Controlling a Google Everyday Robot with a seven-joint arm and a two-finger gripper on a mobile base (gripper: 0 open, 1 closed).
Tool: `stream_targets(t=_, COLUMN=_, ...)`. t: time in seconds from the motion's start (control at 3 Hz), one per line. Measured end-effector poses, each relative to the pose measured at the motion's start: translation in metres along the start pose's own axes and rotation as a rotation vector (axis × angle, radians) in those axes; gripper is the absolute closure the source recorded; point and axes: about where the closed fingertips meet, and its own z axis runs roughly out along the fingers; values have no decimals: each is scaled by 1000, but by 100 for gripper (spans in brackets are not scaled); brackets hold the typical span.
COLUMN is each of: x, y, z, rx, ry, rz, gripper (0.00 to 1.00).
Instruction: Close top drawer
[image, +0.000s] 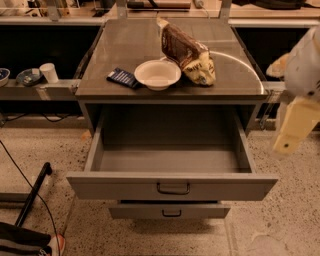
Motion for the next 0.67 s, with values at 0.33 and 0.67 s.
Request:
stream_targets(t=0.33, x=22, y=25, z=78, rx=-80, ry=-9, rz=28, gripper=0)
stream_targets(t=0.67, x=34, y=60, z=147, rx=-170, ry=-23, rz=18, gripper=16)
